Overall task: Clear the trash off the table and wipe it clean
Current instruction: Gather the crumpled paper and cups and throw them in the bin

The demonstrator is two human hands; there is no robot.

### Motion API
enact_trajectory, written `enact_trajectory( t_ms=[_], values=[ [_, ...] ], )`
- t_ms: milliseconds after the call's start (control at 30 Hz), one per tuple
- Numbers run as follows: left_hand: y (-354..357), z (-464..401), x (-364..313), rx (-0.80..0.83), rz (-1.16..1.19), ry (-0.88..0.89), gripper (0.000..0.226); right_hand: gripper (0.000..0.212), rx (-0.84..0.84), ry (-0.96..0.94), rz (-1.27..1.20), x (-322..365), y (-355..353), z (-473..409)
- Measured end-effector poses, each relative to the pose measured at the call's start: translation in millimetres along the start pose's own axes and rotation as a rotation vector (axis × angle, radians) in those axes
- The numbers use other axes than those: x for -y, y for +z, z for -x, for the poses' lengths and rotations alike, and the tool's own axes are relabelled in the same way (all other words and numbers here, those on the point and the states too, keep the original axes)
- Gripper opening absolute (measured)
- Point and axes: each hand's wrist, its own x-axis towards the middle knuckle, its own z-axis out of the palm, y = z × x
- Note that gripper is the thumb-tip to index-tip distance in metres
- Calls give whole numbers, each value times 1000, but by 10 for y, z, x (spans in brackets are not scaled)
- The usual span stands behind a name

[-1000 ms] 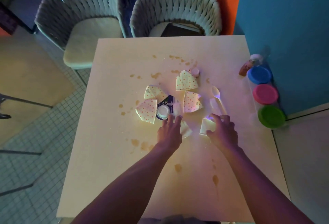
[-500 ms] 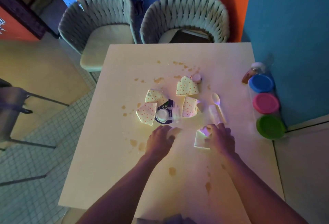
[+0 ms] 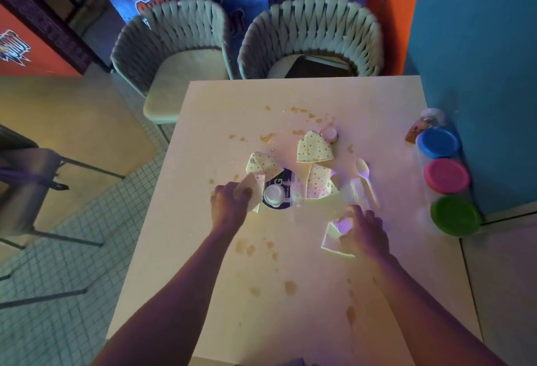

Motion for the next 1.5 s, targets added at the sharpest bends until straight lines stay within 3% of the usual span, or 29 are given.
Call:
enact_trajectory(
  t_ms=[167,333,467,567,667,933,1200,1400,1500],
  values=[
    [17,-273,94,89,-12,-40,58,53,134,44,-108,24,-41,-25],
    [96,-443,117,163,-37,-50,58,20,302,-20,-325,198,-315,-51],
    [122,-508,68,197,-37,-47,44,36,291,-93,-444,407,-545,-186],
    [119,-512,33,193,-37,-58,40,56,185,-58,-581,578,-589,-360],
    [145,-506,38,198,-27,-77,41,60,93,7,-692,701,-592,-513],
    [153,-589,137,215,-4,-91,41,64,-118,105,-460,906,-380,-755],
    [196,-627,180,207,7,-70,39,47,-288,161,-16,863,-218,-747],
    [199,-620,169,209,21,-79,39,36,-470,83,159,796,-129,-686],
    [195,-610,153,215,31,-91,39,46,-470,35,131,805,-139,-691]
  ],
)
